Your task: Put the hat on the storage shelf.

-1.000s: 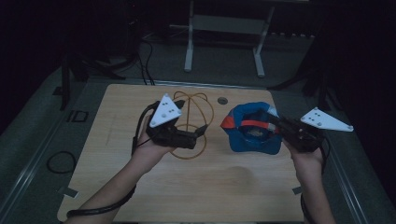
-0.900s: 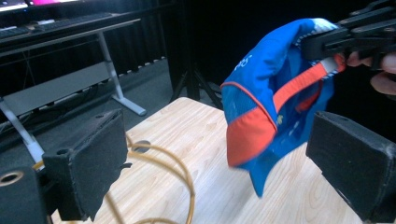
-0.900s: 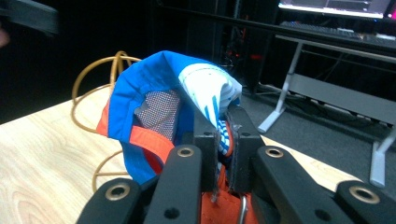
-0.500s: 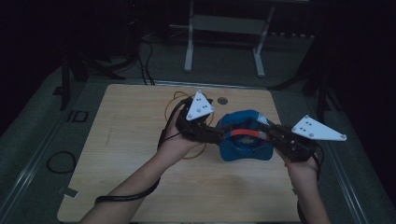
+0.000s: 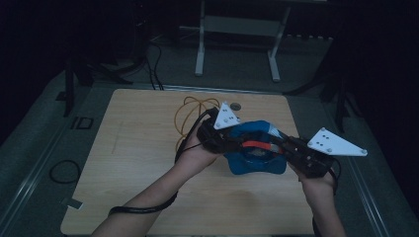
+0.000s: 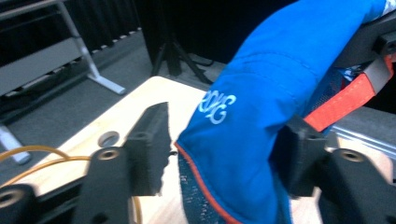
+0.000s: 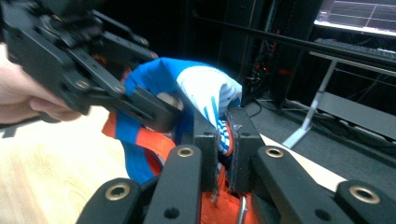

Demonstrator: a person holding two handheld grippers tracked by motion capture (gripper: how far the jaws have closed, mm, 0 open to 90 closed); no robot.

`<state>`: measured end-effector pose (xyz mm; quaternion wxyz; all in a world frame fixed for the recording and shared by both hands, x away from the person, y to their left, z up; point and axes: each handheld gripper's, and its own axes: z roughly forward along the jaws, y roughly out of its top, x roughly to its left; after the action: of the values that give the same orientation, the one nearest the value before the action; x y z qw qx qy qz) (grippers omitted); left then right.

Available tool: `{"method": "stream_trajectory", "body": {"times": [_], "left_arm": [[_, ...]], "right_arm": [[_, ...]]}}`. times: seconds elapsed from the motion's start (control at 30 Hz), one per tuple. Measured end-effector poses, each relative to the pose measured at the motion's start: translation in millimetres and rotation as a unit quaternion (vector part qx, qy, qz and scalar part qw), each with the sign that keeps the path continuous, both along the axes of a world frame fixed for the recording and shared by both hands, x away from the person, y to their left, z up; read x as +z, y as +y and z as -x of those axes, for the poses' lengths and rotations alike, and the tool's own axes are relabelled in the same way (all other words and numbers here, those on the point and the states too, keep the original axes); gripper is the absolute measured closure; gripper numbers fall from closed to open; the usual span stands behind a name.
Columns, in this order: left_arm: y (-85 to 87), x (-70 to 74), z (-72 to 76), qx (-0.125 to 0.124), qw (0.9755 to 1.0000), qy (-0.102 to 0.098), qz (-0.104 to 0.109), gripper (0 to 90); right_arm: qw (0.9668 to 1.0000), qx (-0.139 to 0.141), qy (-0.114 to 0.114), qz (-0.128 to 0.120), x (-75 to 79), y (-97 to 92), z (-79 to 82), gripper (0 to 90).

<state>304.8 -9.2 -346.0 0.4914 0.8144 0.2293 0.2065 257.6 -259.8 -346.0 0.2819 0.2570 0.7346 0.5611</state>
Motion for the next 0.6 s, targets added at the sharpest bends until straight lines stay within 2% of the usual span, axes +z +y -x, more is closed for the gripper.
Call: {"method": "stream_trajectory", "body": {"times": [0.1,0.23,0.3,0.5,0.6], "left_arm": [[-2.7,-1.5,-0.7,-0.006,0.9999,0.011,-0.004,62.5],[-5.2,-3.8,-1.7,-0.001,0.9999,0.014,-0.010,77.3],[-7.2,-4.5,-0.6,0.001,0.9999,0.009,-0.013,84.9],[-13.3,-4.7,4.0,0.006,0.9991,-0.026,-0.033,88.2],[-14.3,-4.1,7.6,0.004,0.9985,-0.043,-0.033,88.3]], "right_arm": [[1.0000,0.003,-0.004,0.002,0.7,2.2,3.0,84.2],[1.0000,0.007,-0.003,0.003,-0.6,3.7,5.1,84.2],[1.0000,0.005,-0.002,0.006,-2.2,4.4,6.2,84.2],[0.9999,0.005,0.011,-0.006,-9.5,4.0,11.6,83.9],[0.9998,0.006,0.017,-0.011,-14.6,2.5,15.3,83.1]]}}
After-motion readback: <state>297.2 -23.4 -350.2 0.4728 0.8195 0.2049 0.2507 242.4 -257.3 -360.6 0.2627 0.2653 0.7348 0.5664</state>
